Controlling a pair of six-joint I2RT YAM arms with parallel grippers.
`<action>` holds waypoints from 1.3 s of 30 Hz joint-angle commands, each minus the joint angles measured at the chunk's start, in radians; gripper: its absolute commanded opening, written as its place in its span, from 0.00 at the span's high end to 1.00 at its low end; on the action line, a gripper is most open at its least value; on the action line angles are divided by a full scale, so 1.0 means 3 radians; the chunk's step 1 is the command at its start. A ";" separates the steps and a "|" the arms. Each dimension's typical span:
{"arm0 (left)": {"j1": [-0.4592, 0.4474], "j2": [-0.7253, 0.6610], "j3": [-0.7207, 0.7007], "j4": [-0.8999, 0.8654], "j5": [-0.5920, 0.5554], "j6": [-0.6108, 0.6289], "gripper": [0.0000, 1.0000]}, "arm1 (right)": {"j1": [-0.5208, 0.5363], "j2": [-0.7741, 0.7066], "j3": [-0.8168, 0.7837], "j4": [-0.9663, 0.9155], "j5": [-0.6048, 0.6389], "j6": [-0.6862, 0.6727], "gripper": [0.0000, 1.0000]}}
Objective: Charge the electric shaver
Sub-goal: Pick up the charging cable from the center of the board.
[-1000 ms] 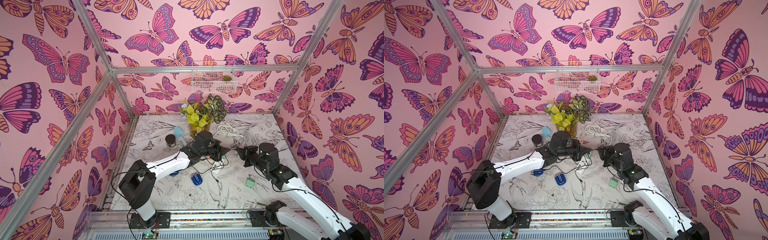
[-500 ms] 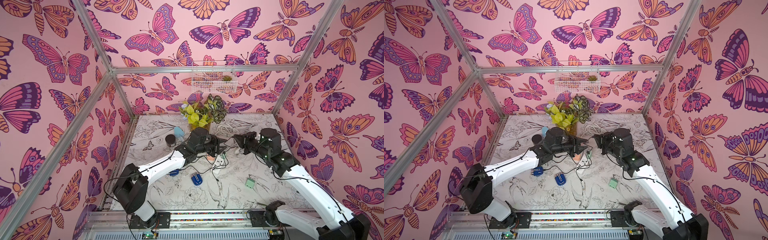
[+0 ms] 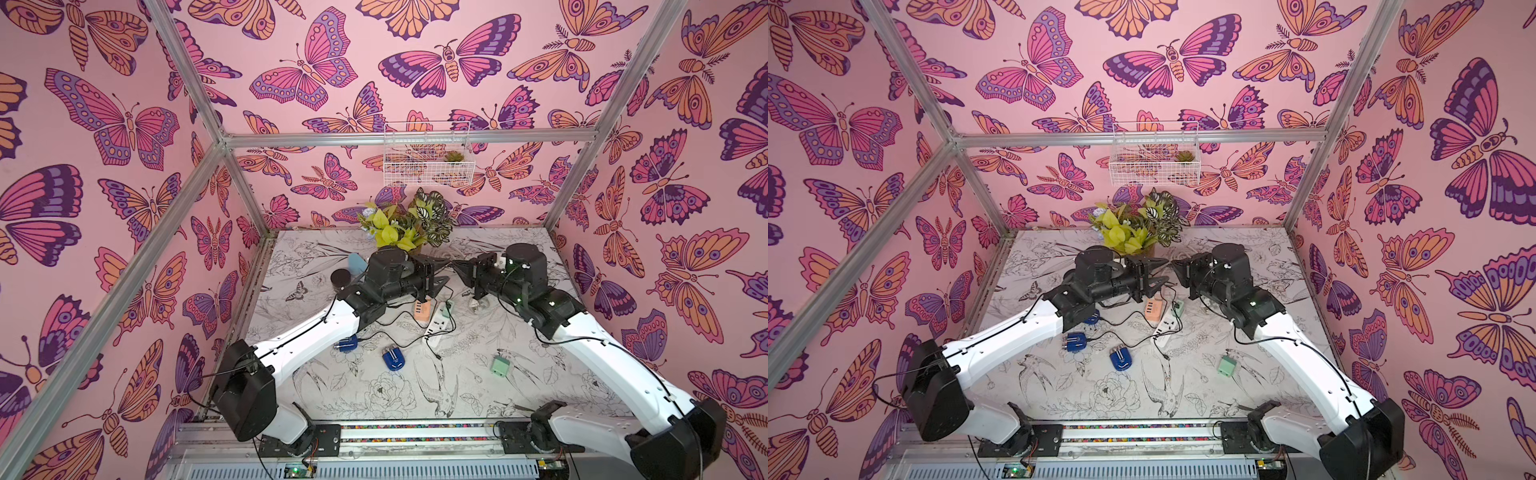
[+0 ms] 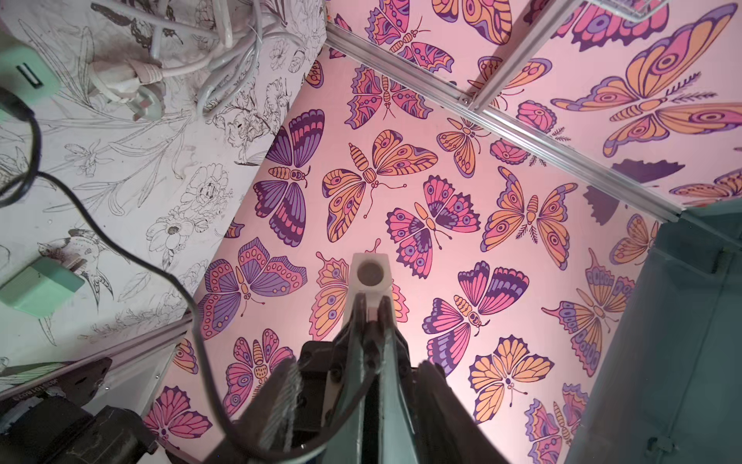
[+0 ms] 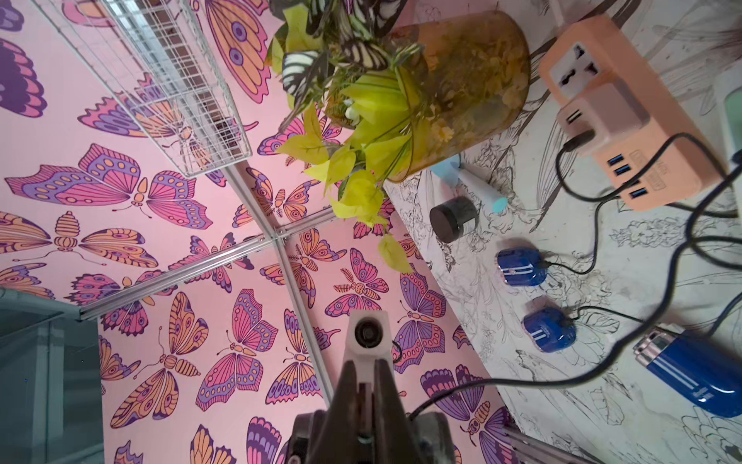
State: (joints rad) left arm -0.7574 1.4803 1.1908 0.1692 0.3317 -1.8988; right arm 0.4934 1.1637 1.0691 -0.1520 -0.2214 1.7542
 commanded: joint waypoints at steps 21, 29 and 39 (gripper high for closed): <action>0.0086 0.0062 0.0180 -0.0077 0.0003 0.0158 0.81 | 0.0142 0.0009 0.0090 0.0155 0.0079 0.0180 1.00; 0.0101 0.0114 0.0188 -0.0088 0.0022 0.0158 0.94 | 0.0150 -0.0016 0.0078 0.0120 0.0038 0.0183 1.00; 0.0142 0.0081 0.0142 -0.0134 0.0055 0.0152 1.00 | 0.0088 -0.0113 -0.0010 -0.0015 0.0137 0.0121 0.88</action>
State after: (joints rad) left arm -0.7277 1.4948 1.2320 0.1486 0.3454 -1.8668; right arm 0.5262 1.1671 1.0809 -0.1421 -0.1944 1.8050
